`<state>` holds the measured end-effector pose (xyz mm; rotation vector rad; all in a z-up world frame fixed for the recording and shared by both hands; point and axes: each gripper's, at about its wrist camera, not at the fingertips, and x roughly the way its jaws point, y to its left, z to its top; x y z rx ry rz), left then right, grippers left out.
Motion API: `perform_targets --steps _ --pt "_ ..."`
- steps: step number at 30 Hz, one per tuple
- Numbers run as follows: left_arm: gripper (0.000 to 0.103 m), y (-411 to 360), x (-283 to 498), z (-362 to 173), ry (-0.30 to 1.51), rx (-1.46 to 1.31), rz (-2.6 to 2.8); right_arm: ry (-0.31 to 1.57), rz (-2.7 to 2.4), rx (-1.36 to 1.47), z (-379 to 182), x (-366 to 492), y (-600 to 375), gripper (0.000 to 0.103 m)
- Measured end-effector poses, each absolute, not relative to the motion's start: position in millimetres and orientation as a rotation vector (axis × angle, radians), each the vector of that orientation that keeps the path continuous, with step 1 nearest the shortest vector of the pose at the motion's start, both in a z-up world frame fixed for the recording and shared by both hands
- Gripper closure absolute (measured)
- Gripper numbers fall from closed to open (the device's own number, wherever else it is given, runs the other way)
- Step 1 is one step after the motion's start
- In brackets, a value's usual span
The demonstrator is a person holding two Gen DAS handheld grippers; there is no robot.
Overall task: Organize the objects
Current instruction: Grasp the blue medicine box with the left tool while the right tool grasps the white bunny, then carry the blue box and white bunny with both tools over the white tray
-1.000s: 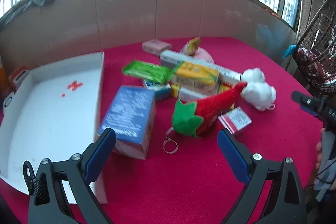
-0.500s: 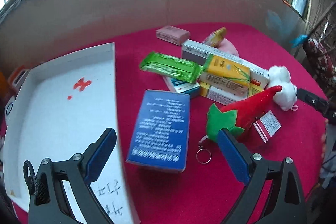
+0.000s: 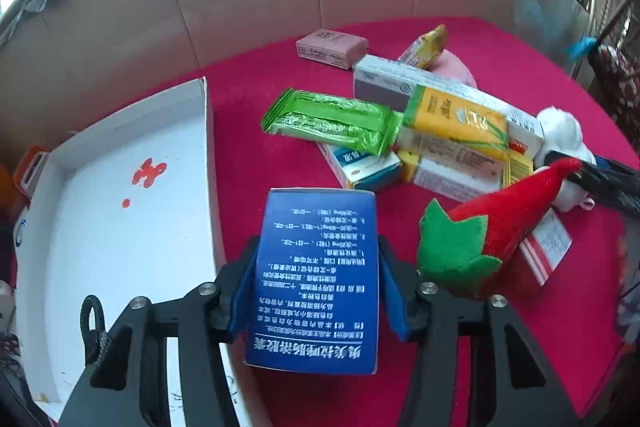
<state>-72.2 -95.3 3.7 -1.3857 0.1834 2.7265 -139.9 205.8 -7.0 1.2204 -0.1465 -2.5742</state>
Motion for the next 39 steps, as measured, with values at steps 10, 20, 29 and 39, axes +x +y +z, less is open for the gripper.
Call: perform_targets --steps 10,20,29,39 --pt "0.053 -95.8 -60.4 7.1 0.143 -1.382 2.764 -0.147 -2.574 1.187 -7.7 -133.5 208.0 0.032" --pt "0.053 -77.1 -18.9 37.8 0.066 -1.133 2.98 -0.388 -2.727 0.996 25.5 -86.2 232.7 0.035" --pt "0.053 -85.8 -10.1 51.8 0.038 -1.082 3.038 -0.339 -2.743 0.875 55.9 -63.1 210.6 0.034" --pt "0.053 -101.5 -2.8 49.7 -0.012 -1.076 3.068 -0.279 -2.718 0.853 68.8 -48.6 191.2 0.034"
